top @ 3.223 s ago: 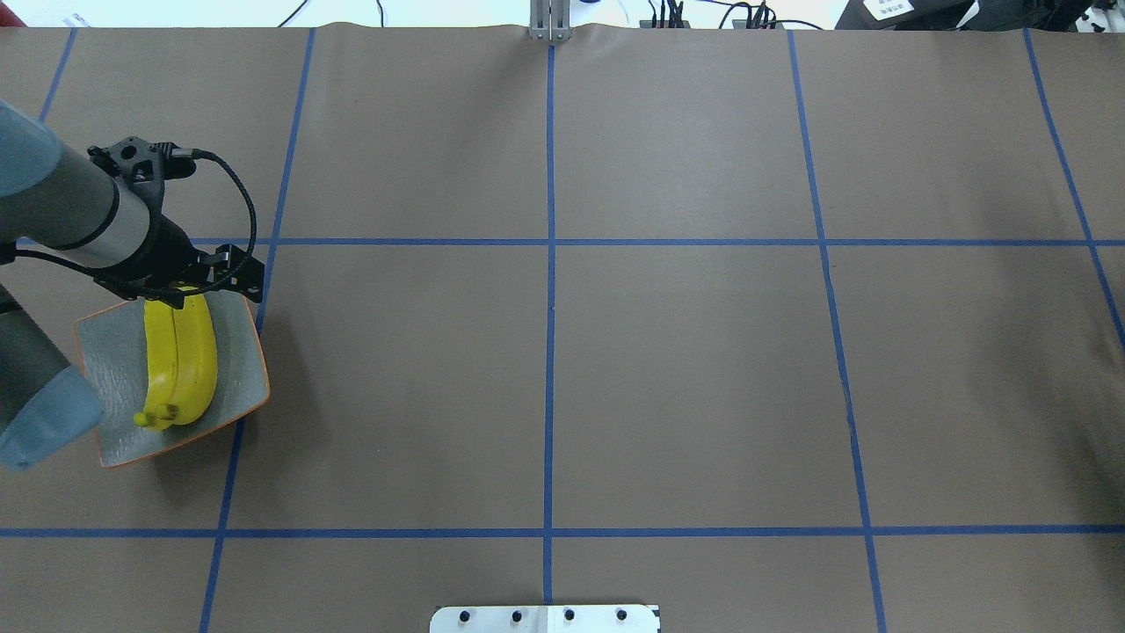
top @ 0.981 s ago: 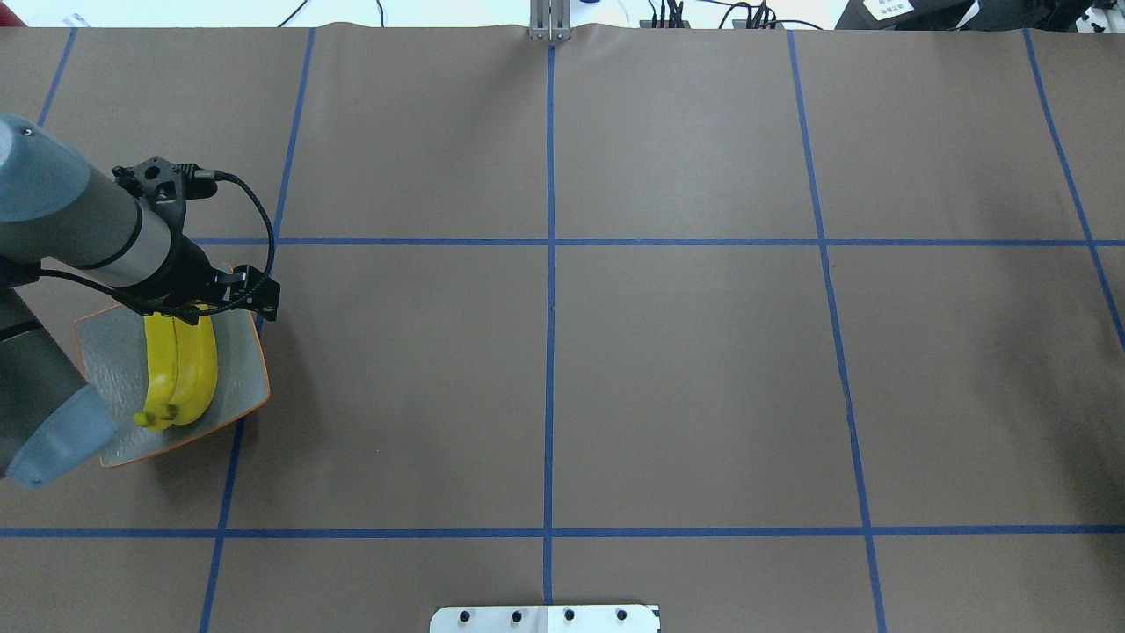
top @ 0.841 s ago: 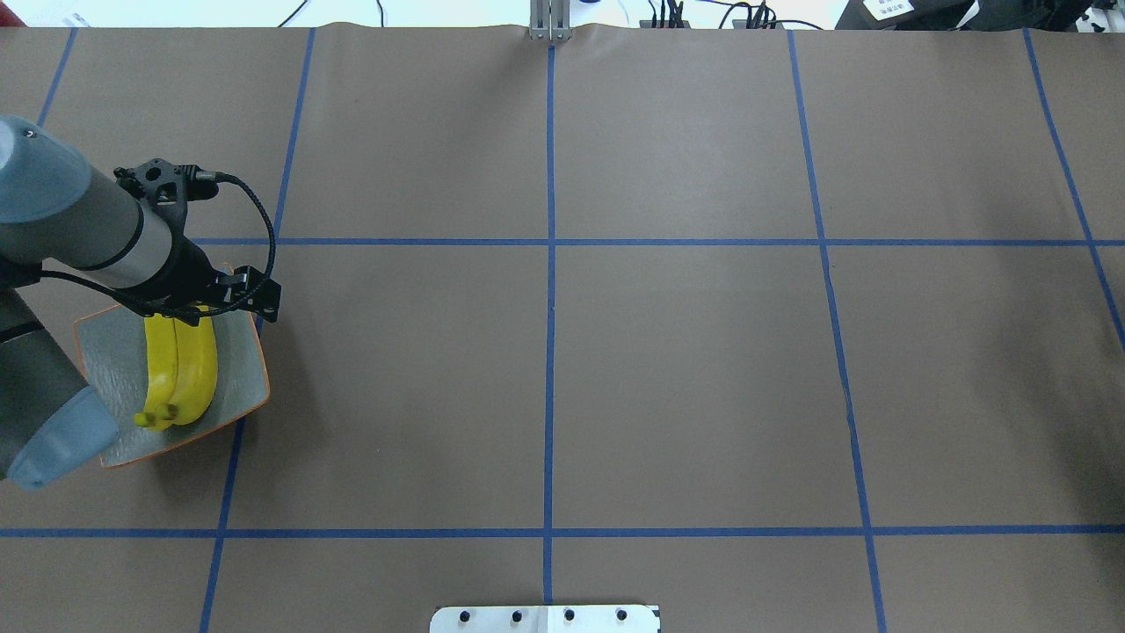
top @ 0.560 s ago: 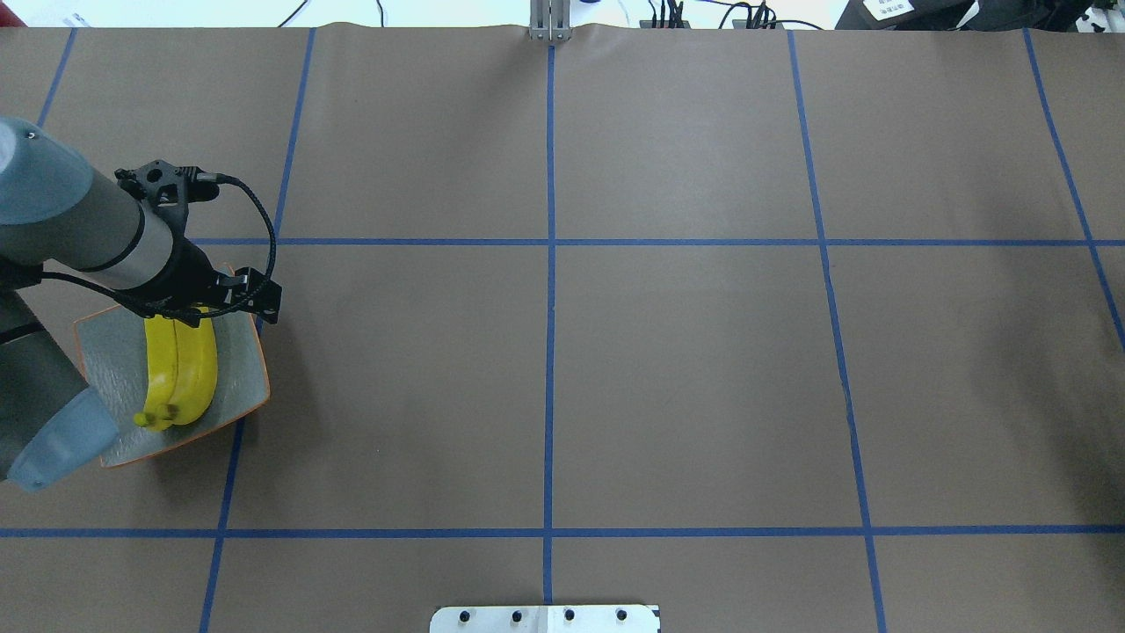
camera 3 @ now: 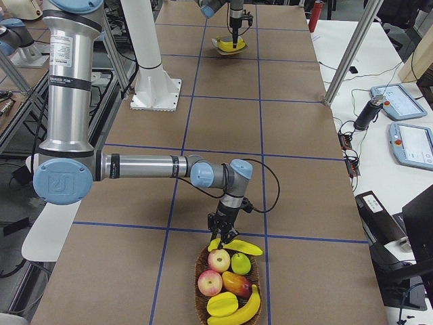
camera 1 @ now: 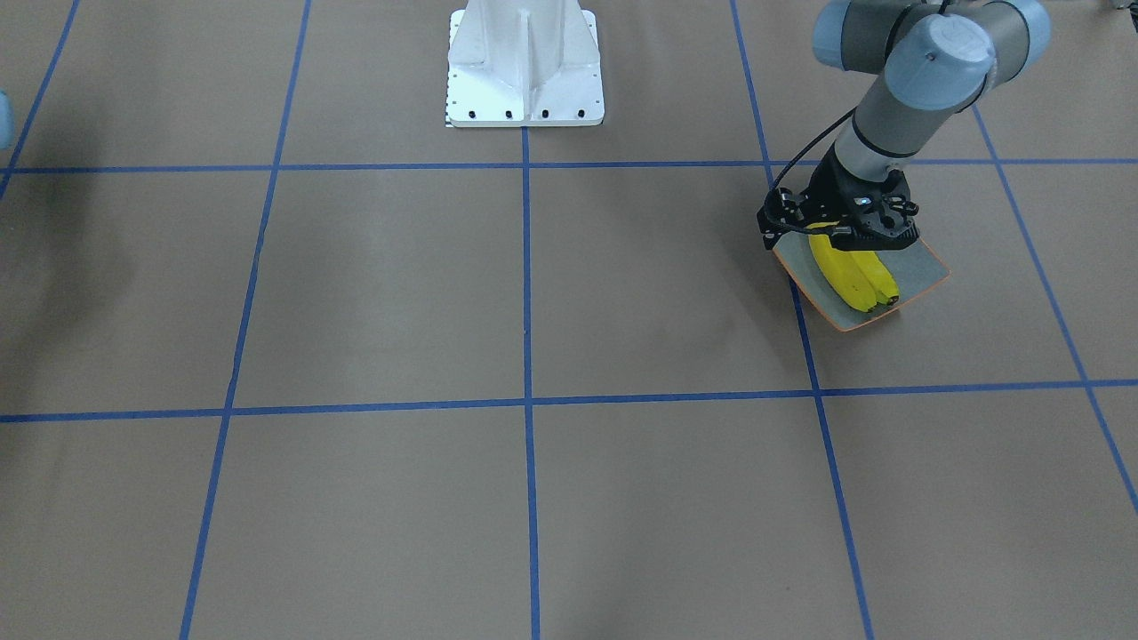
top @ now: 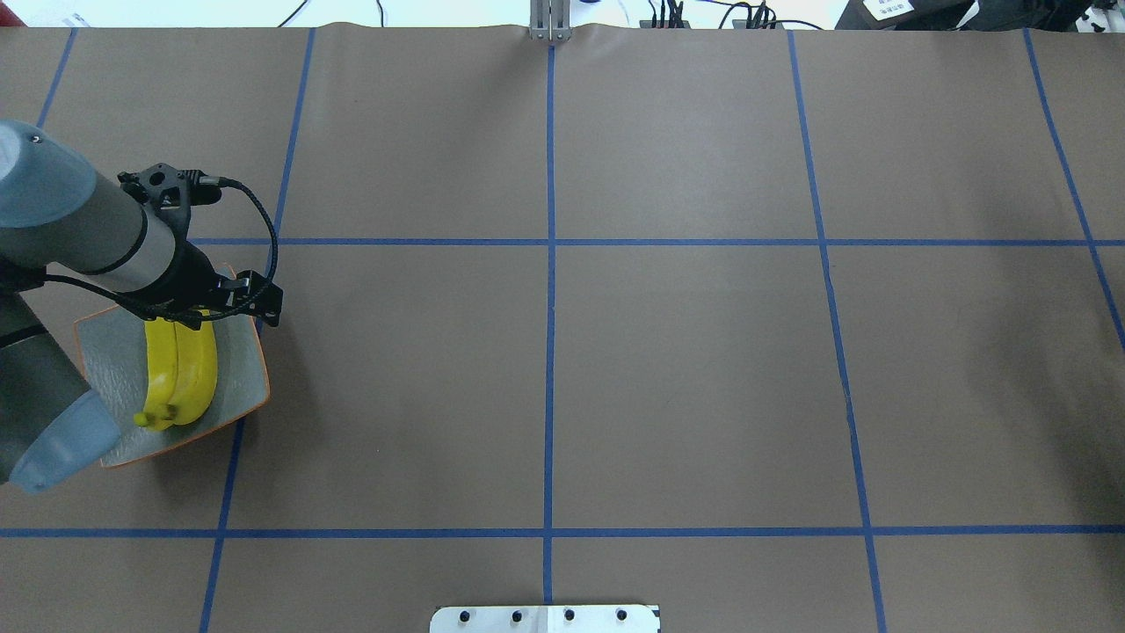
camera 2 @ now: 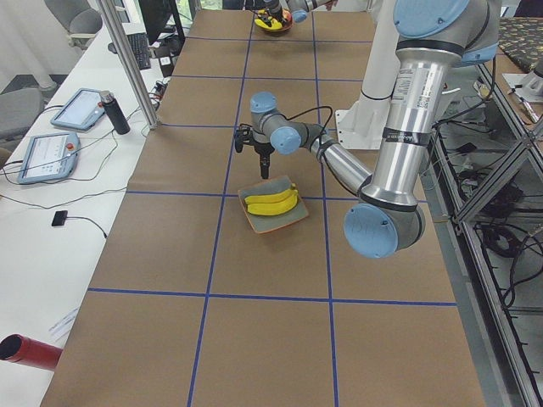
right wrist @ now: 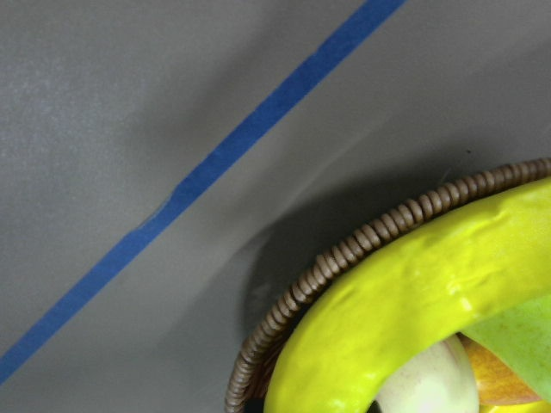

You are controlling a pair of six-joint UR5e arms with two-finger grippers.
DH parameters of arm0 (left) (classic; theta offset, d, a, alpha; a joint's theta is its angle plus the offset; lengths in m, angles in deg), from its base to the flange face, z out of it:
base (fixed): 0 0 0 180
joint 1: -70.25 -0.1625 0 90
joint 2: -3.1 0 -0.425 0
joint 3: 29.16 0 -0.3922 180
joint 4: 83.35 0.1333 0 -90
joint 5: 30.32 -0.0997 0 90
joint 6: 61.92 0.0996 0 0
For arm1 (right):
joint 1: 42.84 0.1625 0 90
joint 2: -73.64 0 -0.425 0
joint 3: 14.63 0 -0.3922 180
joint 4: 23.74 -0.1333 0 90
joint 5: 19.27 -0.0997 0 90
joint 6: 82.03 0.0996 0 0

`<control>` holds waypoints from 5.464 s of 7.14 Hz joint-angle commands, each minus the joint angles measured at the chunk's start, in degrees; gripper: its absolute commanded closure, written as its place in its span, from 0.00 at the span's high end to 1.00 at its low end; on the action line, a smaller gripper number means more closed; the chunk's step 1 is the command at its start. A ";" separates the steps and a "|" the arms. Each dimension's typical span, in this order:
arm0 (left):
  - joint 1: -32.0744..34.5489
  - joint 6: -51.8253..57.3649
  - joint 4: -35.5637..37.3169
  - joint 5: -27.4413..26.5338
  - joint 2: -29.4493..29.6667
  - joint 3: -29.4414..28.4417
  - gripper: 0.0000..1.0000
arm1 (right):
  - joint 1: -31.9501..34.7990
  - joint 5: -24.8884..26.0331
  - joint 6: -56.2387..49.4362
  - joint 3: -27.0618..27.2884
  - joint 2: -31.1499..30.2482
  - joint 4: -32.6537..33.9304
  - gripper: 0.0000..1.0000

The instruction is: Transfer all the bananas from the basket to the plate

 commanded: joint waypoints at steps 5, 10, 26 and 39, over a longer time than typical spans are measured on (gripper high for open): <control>-0.05 0.01 -1.05 -0.07 0.09 -1.98 1.00 | 8.95 1.85 -0.86 5.80 0.83 0.66 0.00; 0.04 -0.43 -4.22 -0.07 3.68 -4.71 1.00 | 5.31 -1.29 10.77 5.91 27.22 16.69 0.00; -1.90 -38.57 -50.80 0.64 18.28 -11.83 1.00 | -34.01 -15.55 75.61 13.02 47.06 -19.47 0.00; -7.52 -40.49 -51.68 0.90 18.55 -13.68 0.44 | -34.28 -15.55 76.14 15.49 46.97 -19.47 0.00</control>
